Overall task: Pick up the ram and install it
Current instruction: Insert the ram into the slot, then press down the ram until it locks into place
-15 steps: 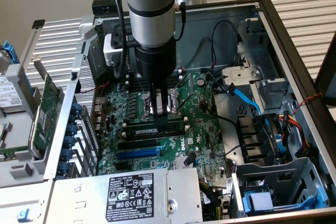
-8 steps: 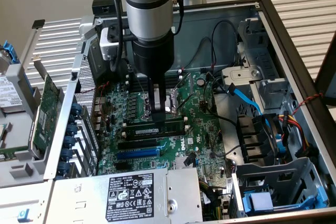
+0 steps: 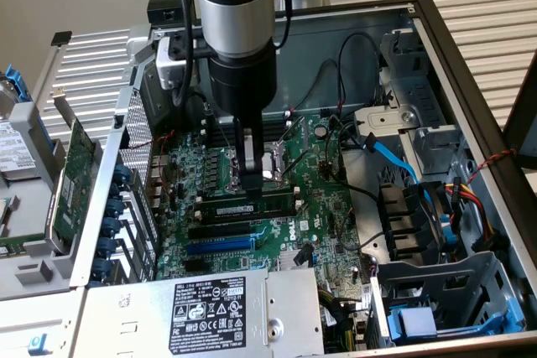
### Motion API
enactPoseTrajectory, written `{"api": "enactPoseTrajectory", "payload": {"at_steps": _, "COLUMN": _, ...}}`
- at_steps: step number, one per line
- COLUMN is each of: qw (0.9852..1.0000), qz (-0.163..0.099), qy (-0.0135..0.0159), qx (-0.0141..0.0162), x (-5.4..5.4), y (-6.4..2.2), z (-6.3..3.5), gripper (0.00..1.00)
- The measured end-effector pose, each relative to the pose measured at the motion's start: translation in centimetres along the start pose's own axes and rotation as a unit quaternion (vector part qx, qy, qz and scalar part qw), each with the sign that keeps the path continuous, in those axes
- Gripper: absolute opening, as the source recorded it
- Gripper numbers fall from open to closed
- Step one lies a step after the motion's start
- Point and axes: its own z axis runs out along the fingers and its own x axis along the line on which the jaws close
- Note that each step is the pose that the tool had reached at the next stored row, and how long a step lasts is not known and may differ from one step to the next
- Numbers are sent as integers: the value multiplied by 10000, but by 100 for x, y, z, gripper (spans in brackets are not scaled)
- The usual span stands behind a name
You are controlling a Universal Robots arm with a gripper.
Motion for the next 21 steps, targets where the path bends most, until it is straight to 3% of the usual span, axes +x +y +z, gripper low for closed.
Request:
{"api": "enactPoseTrajectory", "payload": {"at_steps": 10, "qw": 10000, "qz": 0, "qy": 4, "qx": 5, "x": 1, "y": 13, "z": -2, "gripper": 33}}
{"api": "enactPoseTrajectory", "payload": {"at_steps": 21, "qw": 10000, "qz": 0, "qy": 34, "qx": 4, "x": 1, "y": 22, "z": -4, "gripper": 33}}
